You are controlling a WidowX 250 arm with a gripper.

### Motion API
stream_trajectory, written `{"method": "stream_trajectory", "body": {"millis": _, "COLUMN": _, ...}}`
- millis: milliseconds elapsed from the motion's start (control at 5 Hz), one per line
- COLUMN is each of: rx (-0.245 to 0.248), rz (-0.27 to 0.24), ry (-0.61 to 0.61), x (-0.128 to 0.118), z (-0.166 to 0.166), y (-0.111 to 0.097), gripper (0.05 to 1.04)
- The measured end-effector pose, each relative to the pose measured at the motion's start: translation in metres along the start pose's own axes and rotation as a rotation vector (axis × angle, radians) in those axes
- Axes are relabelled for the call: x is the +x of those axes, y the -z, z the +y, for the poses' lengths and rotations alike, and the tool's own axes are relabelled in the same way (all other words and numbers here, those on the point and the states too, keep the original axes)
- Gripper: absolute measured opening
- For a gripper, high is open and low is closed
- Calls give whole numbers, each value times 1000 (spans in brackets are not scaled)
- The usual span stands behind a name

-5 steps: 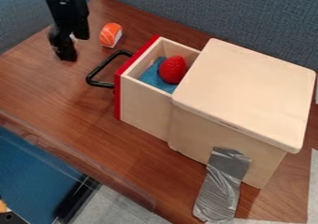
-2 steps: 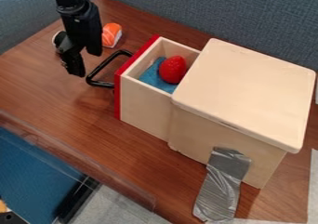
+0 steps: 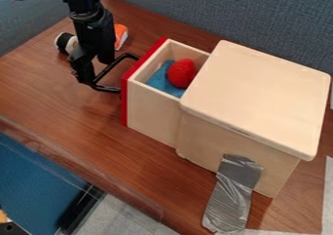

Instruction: Close the drawer

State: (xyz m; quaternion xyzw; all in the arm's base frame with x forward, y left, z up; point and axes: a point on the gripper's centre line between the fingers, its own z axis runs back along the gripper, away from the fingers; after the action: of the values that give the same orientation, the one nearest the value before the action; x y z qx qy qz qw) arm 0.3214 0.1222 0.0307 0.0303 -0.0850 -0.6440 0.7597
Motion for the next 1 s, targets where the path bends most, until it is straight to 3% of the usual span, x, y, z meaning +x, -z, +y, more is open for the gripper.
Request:
{"method": "stream_trajectory", "body": {"millis": 600, "rx": -4, "rz": -4, "ry": 7, "x": 30, "z": 8, "y": 0, "gripper": 1001}}
{"method": "stream_trajectory", "body": {"millis": 1000, "rx": -8, "rz": 5, "ry": 6, "x": 47, "z": -1, "y": 13, "gripper": 1001}}
